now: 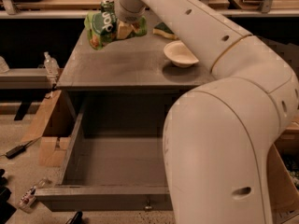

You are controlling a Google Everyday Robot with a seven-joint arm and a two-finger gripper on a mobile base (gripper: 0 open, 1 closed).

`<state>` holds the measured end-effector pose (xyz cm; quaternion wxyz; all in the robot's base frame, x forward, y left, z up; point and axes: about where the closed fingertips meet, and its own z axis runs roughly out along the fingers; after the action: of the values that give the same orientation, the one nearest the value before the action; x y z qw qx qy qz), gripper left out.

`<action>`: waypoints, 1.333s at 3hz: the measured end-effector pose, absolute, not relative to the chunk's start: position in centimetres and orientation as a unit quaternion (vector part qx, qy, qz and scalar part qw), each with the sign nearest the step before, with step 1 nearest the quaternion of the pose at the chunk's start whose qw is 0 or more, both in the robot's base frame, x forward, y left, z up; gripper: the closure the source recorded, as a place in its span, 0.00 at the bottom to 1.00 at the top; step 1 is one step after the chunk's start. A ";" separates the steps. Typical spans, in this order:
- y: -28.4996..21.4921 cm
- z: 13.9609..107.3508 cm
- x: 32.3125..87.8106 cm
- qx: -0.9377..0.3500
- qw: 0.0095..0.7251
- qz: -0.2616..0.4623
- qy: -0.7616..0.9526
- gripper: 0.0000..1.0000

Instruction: Pick green rice chip bag from top drawer and place on counter

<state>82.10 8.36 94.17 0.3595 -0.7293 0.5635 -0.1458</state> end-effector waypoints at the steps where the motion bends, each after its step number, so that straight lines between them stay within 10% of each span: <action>1: 8.6 93.9 82.1 -0.731 0.359 -0.144 0.563 0.58; 4: 9.0 93.0 82.2 -0.734 0.354 -0.140 0.563 0.00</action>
Offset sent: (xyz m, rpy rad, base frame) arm 0.0001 0.0018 -0.0020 0.0003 0.0028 0.0035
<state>82.19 8.97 93.04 0.3541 -0.7337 0.5626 -0.1403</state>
